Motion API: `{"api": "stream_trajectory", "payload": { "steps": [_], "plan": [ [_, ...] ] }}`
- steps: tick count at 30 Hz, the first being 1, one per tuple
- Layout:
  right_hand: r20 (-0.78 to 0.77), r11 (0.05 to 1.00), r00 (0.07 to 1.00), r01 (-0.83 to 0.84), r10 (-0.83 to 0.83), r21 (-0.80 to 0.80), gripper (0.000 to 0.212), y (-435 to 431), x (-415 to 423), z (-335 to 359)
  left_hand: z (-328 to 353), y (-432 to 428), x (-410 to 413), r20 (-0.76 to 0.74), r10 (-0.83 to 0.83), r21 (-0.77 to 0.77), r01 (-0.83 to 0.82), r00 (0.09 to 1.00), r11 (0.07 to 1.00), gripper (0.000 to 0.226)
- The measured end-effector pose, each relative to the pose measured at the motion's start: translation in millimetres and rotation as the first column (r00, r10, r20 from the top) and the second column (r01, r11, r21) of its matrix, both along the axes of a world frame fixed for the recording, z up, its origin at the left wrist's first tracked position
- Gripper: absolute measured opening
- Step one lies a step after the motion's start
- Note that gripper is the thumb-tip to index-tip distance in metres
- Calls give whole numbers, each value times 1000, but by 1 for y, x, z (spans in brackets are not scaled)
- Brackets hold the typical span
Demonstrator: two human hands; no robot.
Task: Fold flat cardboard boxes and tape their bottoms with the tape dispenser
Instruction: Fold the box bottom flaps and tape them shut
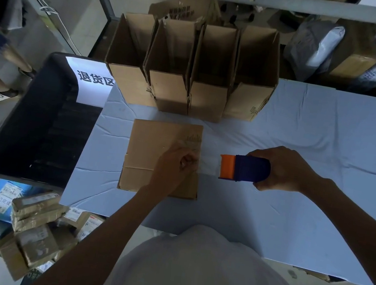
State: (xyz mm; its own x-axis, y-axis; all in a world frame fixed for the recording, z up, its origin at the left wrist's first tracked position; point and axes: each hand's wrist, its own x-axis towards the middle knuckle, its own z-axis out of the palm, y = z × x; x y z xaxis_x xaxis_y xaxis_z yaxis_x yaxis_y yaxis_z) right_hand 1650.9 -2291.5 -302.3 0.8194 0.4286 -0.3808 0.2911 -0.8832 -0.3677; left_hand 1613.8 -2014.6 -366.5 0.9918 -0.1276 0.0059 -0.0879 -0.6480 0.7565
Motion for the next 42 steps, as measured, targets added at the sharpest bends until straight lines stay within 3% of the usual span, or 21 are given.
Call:
{"api": "stream_trajectory", "payload": {
  "steps": [7, 14, 18, 22, 25, 28, 31, 34, 36, 39, 42],
  "plan": [
    [15, 980, 996, -88, 92, -177, 41, 24, 4, 1, -6, -4, 1, -43, 16, 2, -16, 999, 1000, 19],
    [25, 929, 992, -105, 122, -354, 47, 70, 7, -3, -9, -4, 5, -73, 34, -53, -38, 997, 998, 24],
    [77, 849, 968, -171, 240, -500, 47, 88, 8, 4, -13, -9, 3, -77, 63, -119, -71, 995, 990, 25],
    [150, 801, 928, -204, 341, -562, 32, 111, 9, 7, -10, -11, 5, -57, 91, -152, -98, 994, 984, 27],
    [122, 758, 924, -216, 362, -615, 30, 96, 13, 5, -5, -5, 7, -130, 149, -157, -169, 980, 973, 24],
    [145, 857, 961, -133, 233, -499, 46, 54, 23, 16, -1, -3, 10, -169, 134, -127, -157, 976, 979, 18],
    [272, 938, 950, -52, 152, -343, 58, 18, 21, 21, 0, -11, 12, -188, 199, -68, -215, 962, 974, 16],
    [361, 988, 930, -16, 72, -153, 80, -2, 10, 2, 3, -23, 12, -208, 271, 71, -262, 940, 962, 18],
    [425, 995, 903, -24, 61, -92, 82, -9, 3, -18, 10, -34, 13, -234, 308, 213, -260, 922, 942, 20],
    [481, 999, 876, -1, 19, -37, 83, -12, -9, -45, 17, -53, 17, -276, 325, 465, -170, 904, 869, 54],
    [492, 989, 858, 130, -146, 68, 76, -6, -19, -64, 17, -61, 15, -231, 321, 545, -150, 919, 825, 65]
  ]
}}
